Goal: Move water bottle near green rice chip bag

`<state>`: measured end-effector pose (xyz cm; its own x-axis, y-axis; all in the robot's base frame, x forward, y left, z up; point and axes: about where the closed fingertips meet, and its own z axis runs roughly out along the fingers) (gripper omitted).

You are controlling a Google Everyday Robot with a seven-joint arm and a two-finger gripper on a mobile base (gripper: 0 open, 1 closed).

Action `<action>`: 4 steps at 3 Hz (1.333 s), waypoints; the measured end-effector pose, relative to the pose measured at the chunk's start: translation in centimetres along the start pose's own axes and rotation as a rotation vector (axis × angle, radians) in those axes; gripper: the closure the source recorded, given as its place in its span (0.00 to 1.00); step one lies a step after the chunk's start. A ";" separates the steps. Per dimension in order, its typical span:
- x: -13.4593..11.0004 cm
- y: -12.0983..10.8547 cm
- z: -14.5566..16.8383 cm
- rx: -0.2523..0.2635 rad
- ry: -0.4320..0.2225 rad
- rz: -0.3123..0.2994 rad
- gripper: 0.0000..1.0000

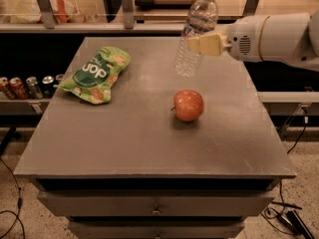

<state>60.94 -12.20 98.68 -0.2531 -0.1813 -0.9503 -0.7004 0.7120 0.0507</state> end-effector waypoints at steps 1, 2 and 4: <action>-0.5 1.5 0.7 -0.032 -0.005 -0.092 1.00; -0.5 2.0 1.2 -0.072 0.001 -0.082 1.00; -2.4 5.8 6.0 -0.290 0.009 -0.147 1.00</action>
Offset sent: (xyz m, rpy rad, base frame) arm -0.0067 0.0277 -0.0007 -0.0222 -0.0113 0.1382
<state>61.49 -3.52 99.43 -0.1401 -0.2747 -0.9513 -0.8905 0.4549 -0.0002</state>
